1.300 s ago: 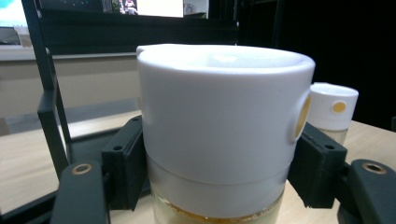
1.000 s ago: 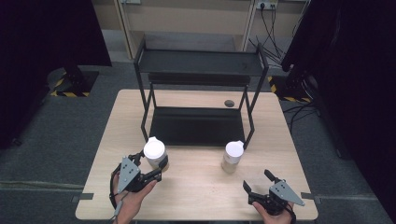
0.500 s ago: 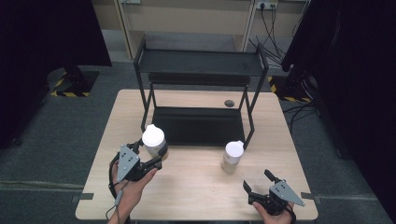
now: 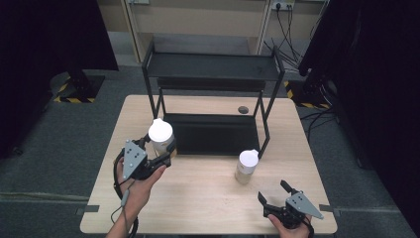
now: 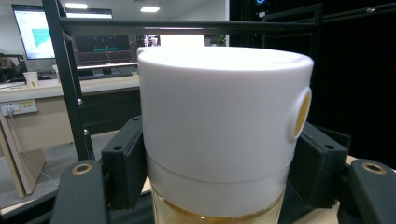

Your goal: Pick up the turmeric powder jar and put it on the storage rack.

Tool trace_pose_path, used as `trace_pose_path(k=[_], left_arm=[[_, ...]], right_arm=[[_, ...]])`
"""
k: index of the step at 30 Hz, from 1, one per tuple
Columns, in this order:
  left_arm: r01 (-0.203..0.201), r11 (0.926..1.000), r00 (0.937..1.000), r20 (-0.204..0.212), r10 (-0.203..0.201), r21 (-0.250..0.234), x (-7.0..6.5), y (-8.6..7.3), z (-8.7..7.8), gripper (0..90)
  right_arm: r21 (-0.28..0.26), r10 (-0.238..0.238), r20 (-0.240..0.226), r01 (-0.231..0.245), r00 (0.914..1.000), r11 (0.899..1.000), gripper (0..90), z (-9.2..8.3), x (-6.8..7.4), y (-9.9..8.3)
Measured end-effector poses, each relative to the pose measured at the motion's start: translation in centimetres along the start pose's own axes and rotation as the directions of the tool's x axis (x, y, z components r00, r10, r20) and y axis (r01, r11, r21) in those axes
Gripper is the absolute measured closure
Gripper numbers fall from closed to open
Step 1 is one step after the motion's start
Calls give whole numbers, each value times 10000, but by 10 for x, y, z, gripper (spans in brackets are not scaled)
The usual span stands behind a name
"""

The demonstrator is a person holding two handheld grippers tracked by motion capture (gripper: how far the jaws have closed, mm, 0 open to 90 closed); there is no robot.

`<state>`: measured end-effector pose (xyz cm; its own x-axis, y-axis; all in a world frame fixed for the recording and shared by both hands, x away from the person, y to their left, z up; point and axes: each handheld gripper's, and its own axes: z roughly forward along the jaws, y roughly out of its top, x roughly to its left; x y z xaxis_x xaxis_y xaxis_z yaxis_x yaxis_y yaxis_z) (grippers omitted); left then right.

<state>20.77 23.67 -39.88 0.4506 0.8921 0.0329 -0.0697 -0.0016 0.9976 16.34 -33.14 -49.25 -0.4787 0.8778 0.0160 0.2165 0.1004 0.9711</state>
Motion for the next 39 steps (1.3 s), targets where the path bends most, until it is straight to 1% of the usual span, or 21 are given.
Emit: trace_pose_path(k=[16, 20, 39], left_arm=[[-139, 9996, 9997, -211, 134, -260, 4, 25, 15, 303], [-98, 9996, 9998, -151, 94, -255, 5, 30, 18, 303], [-146, 9988, 9992, -385, 128, -473, 9, 56, 36, 303]], right_arm=[[23, -5, -13, 5, 10000, 10000, 47, 0, 0, 0], [20, -21, -18, 21, 10000, 10000, 47, 0, 0, 0], [23, -33, -27, 33, 10000, 10000, 47, 0, 0, 0]])
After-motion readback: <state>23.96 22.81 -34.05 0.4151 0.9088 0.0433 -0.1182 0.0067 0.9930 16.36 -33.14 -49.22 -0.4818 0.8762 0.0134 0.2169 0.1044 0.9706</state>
